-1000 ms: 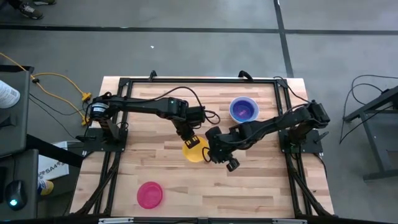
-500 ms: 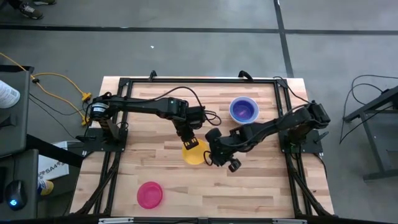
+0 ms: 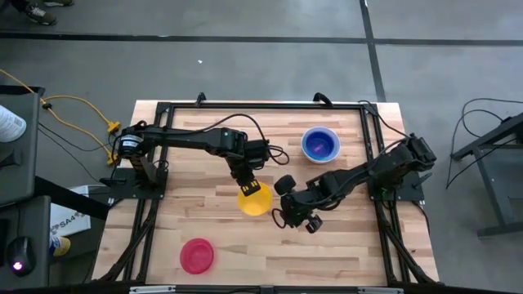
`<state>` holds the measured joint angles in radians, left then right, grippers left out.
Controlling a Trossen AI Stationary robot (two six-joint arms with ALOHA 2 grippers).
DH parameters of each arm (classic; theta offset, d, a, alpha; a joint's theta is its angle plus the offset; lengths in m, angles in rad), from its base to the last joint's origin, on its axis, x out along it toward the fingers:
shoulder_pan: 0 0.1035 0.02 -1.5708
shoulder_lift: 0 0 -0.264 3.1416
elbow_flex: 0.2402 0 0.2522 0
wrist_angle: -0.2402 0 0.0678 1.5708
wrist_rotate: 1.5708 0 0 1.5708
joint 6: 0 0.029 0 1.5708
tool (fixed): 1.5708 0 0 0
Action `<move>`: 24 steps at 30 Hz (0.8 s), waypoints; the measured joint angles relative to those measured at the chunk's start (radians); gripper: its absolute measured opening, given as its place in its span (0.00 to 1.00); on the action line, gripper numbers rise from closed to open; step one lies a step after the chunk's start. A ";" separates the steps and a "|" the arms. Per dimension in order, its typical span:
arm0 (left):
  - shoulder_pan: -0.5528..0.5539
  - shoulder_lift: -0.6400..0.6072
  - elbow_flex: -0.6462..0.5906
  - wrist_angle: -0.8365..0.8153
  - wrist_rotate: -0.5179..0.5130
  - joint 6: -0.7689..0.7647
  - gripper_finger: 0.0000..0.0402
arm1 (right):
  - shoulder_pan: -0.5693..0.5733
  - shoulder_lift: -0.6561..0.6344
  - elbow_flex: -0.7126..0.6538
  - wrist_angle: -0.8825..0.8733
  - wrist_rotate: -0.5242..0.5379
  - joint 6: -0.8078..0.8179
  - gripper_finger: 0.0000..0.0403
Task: Nest bowls inside each other
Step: Stack the yellow bowl on the purple bowl
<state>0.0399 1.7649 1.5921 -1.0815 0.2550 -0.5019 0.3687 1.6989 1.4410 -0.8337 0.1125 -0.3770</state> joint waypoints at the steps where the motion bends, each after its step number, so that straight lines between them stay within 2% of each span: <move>1: 0.000 0.000 0.000 0.000 0.000 -0.001 0.00 | 0.005 0.000 0.000 0.009 0.003 -0.011 0.31; 13: 0.000 0.000 0.000 0.010 -0.005 -0.026 0.00 | 0.003 -0.005 0.000 0.179 0.016 -0.095 0.31; 20: 0.000 0.000 0.000 -0.003 -0.008 -0.032 0.00 | 0.002 -0.005 0.000 0.195 -0.007 -0.095 0.31; 24: -0.001 0.000 0.000 0.013 0.003 -0.008 0.00 | 0.001 -0.005 0.000 0.195 -0.077 -0.076 0.31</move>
<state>0.0393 1.7649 1.5921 -1.0681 0.2584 -0.5095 0.3702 1.6939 1.4410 -0.6384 0.0352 -0.4530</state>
